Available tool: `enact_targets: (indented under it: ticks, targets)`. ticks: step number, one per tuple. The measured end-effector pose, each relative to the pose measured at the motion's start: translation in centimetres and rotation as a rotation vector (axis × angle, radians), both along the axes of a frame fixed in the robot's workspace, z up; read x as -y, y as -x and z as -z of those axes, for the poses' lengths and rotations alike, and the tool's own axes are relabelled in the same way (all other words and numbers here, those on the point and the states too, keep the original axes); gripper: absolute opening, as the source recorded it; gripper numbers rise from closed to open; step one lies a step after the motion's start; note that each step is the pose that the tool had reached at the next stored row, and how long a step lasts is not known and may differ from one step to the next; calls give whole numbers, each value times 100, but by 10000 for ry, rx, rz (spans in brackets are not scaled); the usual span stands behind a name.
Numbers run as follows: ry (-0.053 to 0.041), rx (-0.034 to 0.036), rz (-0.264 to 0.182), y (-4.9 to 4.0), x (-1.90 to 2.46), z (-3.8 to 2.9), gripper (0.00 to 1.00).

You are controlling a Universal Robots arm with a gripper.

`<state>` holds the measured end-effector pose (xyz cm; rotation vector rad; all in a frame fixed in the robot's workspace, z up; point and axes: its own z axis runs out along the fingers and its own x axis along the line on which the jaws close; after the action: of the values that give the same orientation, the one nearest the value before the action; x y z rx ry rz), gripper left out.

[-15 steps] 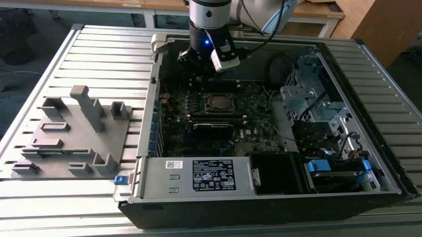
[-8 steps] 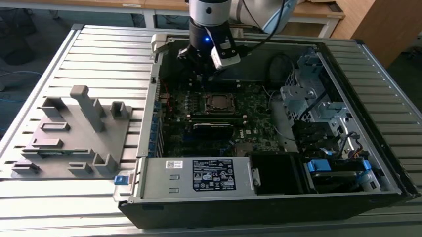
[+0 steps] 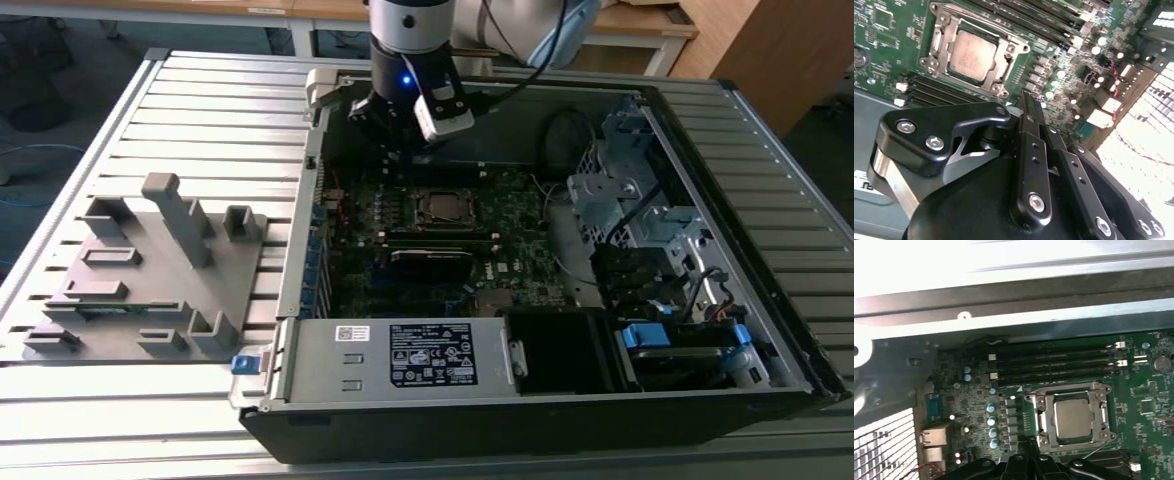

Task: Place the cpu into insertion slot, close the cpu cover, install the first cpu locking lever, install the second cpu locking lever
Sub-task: 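Install the first cpu locking lever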

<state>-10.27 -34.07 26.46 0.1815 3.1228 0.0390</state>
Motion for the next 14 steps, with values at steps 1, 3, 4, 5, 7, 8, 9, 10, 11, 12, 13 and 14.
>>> enact_targets:
  ticks: [1,3,4,5,7,8,9,10,11,12,13,14]
  targets:
    - [0,6,0,21,2,0,10]
    - [-1,21,1,70,6,2,10]
    - [-1,27,0,91,7,2,10]
    - [0,31,0,105,8,2,10]
    - [-31,32,0,119,9,2,10]
    - [-87,33,-1,123,11,2,10]
    - [-182,33,0,125,13,2,10]
    - [-309,33,1,126,16,2,10]
    - [-441,31,0,126,19,2,10]
    - [-574,31,-1,126,23,2,10]
    - [-688,32,0,126,27,3,10]
    - [-788,32,0,126,30,3,10]
